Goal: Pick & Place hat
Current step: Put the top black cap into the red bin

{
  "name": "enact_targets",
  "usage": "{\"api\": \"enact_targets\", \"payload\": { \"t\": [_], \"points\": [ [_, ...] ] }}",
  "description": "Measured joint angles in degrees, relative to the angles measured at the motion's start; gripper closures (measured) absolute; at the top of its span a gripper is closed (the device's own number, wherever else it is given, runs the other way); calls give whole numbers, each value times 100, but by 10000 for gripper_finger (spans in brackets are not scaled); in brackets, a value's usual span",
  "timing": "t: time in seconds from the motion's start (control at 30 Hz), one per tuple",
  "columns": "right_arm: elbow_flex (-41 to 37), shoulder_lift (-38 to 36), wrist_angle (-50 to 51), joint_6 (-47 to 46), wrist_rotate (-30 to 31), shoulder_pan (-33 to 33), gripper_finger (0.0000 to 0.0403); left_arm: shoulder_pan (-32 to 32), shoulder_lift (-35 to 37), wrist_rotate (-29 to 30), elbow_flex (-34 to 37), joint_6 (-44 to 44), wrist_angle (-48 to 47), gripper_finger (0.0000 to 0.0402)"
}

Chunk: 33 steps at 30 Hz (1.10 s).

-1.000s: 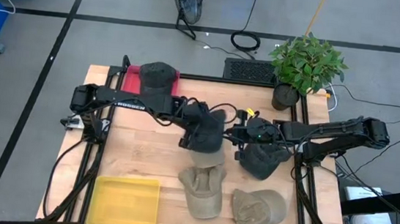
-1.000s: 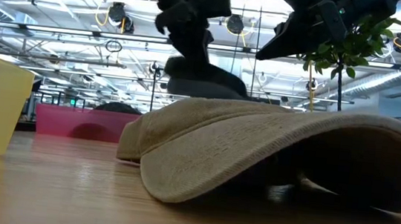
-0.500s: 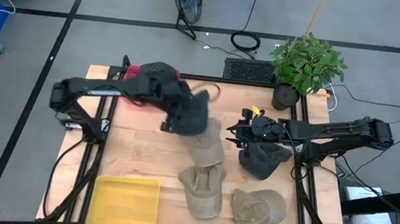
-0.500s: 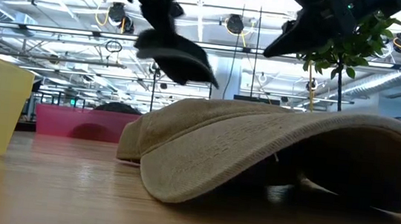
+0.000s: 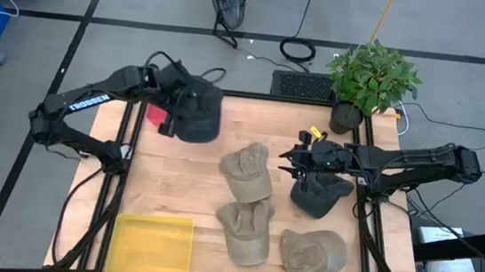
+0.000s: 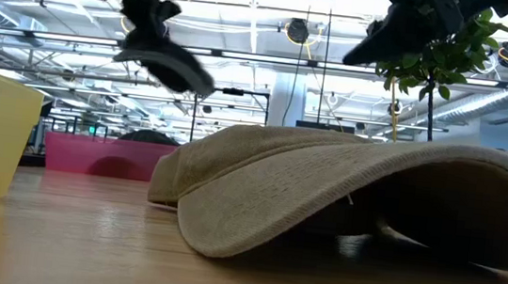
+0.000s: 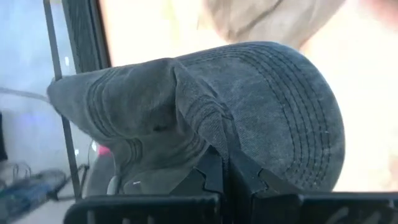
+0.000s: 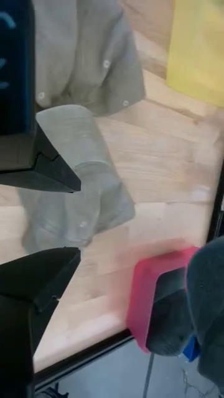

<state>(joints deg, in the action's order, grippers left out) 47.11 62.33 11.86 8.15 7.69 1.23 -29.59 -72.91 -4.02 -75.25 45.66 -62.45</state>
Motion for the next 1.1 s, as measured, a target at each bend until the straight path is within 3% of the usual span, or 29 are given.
{"api": "enact_targets", "payload": {
  "t": [0.27, 0.5, 0.8, 1.0, 1.1],
  "points": [
    [-148, -22, -56, 51, 1, -15, 267, -1175, 90, 1, 970, 1377, 1035, 397],
    [-148, -22, -44, 150, 30, -15, 268, -1842, 92, 3, 1410, 2241, 2030, 389],
    [-152, -20, -44, 190, 595, -59, 268, -2306, 92, -404, 1923, 2640, 2145, 385],
    [-279, -20, -150, 8, 589, -224, 268, -2365, 91, -418, 2534, 2716, 3094, 396],
    [-443, -20, -448, 6, 582, -291, 268, -2416, 90, -405, 2700, 2714, 3424, 382]
  ]
}}
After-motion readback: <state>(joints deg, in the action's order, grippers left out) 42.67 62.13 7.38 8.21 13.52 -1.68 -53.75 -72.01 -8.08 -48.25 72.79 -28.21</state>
